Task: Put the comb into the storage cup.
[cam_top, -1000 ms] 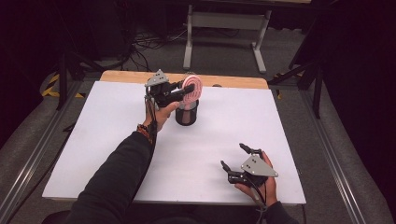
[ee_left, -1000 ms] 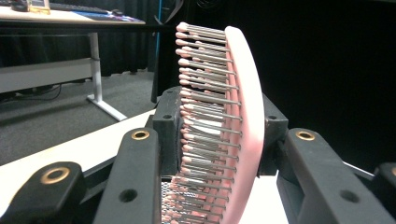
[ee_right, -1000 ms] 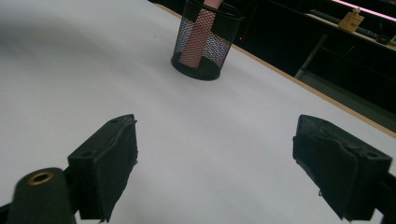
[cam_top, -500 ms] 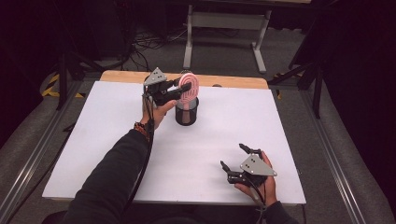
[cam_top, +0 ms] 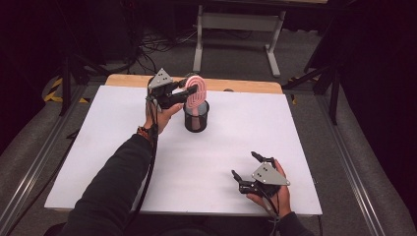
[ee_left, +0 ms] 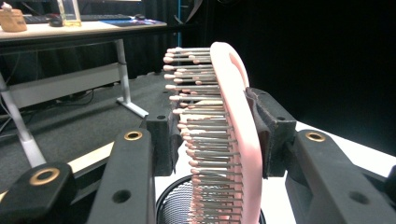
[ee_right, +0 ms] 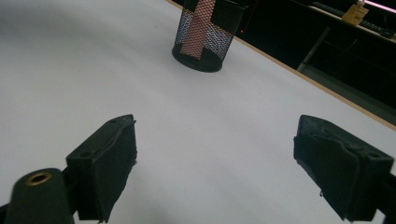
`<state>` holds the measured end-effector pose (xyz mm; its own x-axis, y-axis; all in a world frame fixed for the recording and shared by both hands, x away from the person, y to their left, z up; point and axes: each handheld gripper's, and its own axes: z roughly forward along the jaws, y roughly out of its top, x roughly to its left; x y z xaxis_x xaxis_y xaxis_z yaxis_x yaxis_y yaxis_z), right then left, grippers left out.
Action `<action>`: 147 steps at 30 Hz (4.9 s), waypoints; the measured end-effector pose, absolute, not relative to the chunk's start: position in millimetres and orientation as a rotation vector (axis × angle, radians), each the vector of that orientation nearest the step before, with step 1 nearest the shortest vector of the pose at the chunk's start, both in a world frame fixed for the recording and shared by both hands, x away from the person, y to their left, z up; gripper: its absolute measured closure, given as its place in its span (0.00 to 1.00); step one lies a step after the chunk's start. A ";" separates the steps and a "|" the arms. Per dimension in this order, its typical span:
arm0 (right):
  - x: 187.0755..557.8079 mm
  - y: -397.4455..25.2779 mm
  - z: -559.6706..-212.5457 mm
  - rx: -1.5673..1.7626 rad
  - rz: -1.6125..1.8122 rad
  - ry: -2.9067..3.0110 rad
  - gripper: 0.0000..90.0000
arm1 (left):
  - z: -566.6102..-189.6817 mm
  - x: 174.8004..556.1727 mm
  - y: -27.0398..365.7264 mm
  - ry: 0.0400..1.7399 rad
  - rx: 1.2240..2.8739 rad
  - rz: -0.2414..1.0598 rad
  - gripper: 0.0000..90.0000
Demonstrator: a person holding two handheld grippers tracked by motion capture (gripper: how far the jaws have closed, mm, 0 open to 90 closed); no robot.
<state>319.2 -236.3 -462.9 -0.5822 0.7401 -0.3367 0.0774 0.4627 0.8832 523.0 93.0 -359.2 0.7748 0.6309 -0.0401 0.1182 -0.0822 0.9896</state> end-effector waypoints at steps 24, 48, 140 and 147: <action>321.3 -238.1 -462.1 0.701 1.156 1.974 0.15 | -352.2 522.3 108.2 0.686 1.614 0.572 0.54; 321.9 -239.1 -462.3 0.703 1.149 1.974 0.15 | -345.2 520.3 105.9 0.661 1.676 0.669 0.39; 318.9 -241.3 -458.6 0.696 1.147 1.929 0.15 | -328.9 469.8 136.8 0.407 1.764 0.683 0.08; 318.9 -240.9 -458.6 0.693 1.145 1.931 0.15 | -330.8 462.6 135.7 0.376 1.773 0.673 0.08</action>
<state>318.9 -240.9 -458.6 -0.5542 0.7597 -0.3403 0.0656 0.4474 0.8919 462.6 135.7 -330.8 0.7846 0.5669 0.2509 -0.0839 -0.3039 0.9490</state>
